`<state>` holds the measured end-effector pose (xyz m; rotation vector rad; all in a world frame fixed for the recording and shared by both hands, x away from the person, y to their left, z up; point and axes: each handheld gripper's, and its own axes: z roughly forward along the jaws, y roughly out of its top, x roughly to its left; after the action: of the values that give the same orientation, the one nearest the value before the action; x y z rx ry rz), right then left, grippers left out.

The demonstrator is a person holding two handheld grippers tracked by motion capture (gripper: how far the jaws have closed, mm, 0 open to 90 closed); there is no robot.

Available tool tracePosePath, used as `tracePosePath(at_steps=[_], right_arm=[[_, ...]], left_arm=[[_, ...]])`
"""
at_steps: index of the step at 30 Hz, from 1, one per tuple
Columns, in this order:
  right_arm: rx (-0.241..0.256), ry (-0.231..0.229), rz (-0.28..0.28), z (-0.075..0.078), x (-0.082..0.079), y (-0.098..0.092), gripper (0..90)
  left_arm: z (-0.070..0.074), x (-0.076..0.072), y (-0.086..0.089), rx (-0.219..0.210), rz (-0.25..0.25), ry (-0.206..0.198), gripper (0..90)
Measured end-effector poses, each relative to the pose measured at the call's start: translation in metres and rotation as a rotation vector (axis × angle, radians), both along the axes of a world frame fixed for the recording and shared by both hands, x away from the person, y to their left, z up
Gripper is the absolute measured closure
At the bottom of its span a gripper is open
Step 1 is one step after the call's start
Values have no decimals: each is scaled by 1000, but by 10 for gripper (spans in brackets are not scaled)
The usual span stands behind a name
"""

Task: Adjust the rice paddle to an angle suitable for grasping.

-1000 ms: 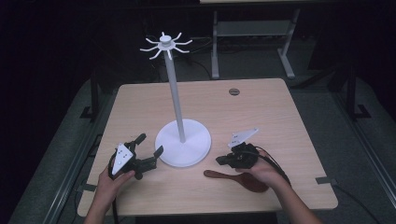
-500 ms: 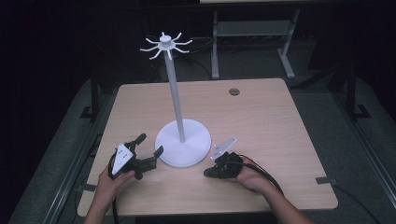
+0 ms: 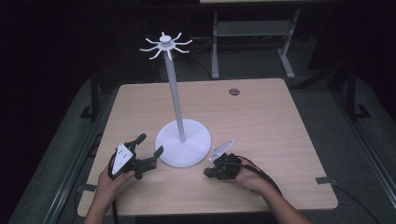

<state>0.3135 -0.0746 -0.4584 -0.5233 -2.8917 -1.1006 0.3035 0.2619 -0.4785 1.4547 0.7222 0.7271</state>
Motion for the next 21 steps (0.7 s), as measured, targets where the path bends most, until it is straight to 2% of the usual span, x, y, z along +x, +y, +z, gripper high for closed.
tracePosePath(at_steps=[5,14,18,19,21], right_arm=[[-19,-8,-26,-1,4,-5,899],[-8,6,-95,0,11,-20,899],[-9,-10,-118,1,15,-28,899],[-2,2,-129,2,15,-29,899],[-3,0,-142,2,16,-32,899]], left_arm=[[0,0,0,-2,-1,0,129],[0,0,0,0,-1,0,128],[0,0,0,0,-1,0,129],[0,0,0,0,-1,0,129],[0,0,0,-1,-1,0,129]])
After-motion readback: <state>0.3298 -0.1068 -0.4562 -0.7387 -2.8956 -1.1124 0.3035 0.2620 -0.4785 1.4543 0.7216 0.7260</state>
